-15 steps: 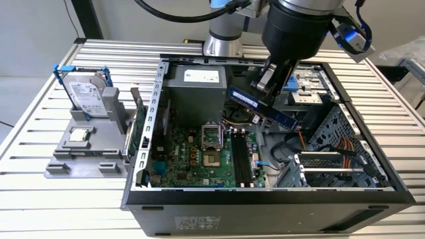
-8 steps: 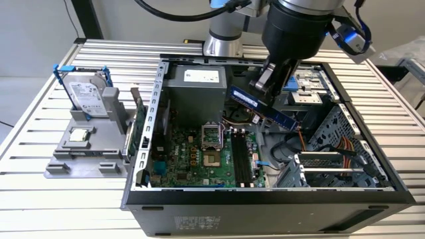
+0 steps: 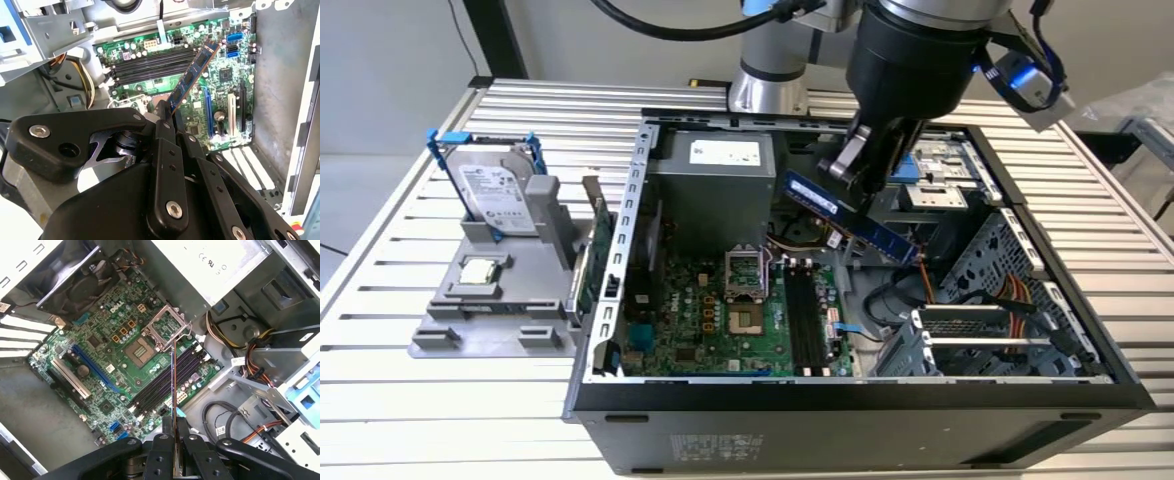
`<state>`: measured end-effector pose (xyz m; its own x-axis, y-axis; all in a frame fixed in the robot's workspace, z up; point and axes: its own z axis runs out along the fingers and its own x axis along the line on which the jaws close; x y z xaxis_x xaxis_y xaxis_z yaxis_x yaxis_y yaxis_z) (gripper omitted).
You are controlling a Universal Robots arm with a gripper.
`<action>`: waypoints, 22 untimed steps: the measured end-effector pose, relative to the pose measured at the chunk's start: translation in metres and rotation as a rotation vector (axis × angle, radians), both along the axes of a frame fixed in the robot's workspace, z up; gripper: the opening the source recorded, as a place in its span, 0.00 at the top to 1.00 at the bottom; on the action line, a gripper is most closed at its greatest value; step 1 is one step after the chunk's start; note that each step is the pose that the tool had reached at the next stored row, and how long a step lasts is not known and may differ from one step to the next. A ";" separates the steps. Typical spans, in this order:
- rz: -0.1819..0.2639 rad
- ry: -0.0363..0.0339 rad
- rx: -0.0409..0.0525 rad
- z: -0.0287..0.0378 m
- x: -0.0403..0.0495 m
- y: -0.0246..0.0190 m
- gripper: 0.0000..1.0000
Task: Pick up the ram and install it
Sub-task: 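Insert the ram into the slot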
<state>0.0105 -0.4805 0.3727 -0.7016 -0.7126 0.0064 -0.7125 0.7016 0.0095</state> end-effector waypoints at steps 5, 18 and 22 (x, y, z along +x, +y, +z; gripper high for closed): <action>-0.028 0.0000 -0.0001 0.0000 0.0000 0.0001 1.00; -0.096 0.0000 0.0000 0.0000 0.0000 0.0004 1.00; -0.117 0.0000 0.0000 0.0000 0.0000 0.0004 1.00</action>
